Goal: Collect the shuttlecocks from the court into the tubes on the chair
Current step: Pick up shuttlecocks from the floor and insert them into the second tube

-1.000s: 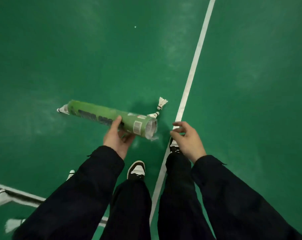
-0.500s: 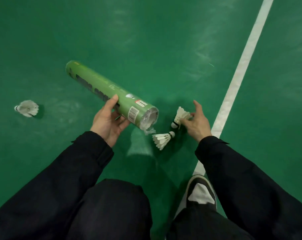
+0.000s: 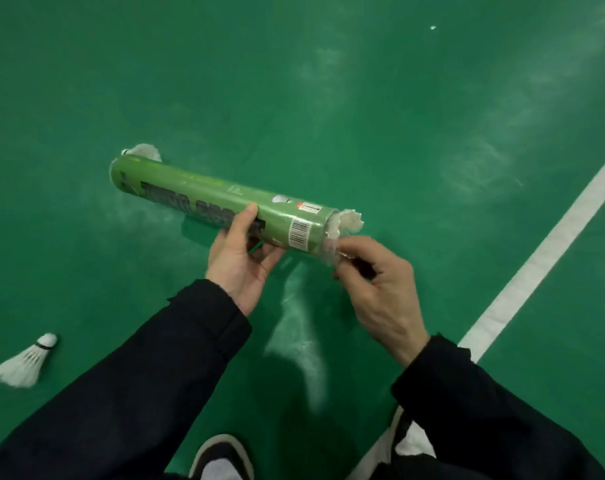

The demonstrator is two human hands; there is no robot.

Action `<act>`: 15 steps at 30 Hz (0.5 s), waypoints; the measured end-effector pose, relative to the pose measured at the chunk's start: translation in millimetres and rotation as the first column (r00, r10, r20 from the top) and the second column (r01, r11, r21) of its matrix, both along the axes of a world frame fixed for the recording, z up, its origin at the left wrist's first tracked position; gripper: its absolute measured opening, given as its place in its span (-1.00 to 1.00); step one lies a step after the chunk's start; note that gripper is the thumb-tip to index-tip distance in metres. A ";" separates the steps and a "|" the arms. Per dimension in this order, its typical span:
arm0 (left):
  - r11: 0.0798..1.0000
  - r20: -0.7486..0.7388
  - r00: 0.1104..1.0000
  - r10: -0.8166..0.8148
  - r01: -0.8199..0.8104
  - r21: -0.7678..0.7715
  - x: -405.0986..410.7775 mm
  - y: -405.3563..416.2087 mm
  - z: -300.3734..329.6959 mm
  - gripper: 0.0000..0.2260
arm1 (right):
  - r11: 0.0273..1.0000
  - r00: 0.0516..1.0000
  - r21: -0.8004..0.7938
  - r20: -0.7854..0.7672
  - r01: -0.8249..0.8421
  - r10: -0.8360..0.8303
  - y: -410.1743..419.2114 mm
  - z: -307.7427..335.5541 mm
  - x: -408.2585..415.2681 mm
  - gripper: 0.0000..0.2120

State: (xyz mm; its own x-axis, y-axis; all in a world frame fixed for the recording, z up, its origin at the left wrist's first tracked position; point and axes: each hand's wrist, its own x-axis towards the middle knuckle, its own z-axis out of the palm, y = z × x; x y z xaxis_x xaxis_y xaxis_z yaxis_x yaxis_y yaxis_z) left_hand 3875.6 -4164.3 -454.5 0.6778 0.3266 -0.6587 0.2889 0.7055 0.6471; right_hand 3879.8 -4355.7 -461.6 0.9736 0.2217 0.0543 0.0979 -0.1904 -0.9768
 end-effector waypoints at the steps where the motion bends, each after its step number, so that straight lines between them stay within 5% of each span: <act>1: 1.000 0.004 1.000 0.027 -0.027 0.005 -8.7 5.1 4.1 -0.66 | 0.998 0.998 0.028 0.014 -0.058 0.058 6.5 3.8 -3.6 -0.78; 5: 0.995 0.002 0.996 0.088 -0.088 -0.039 -39.1 26.2 19.8 -0.77 | 0.976 0.988 0.152 0.033 -0.154 0.151 25.7 26.9 -15.7 -0.67; 12: 0.987 0.104 0.984 0.147 -0.140 -0.074 -45.9 34.3 25.3 -0.60 | 0.866 0.853 0.067 -0.151 -0.495 0.500 35.7 51.0 -9.0 -0.47; 15: 0.992 0.135 0.987 0.086 -0.073 -0.101 -49.3 24.1 30.4 -0.58 | 0.848 0.851 -0.101 -0.147 -0.520 0.505 42.7 55.8 -13.0 -0.59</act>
State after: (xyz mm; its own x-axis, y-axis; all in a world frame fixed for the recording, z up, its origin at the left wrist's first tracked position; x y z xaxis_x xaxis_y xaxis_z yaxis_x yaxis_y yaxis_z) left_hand 3826.3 -4140.2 -424.1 0.7392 0.3234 -0.5908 0.1417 0.7829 0.6058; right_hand 3866.7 -4313.0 -405.8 0.7170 0.6881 -0.1119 0.1107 -0.2709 -0.9562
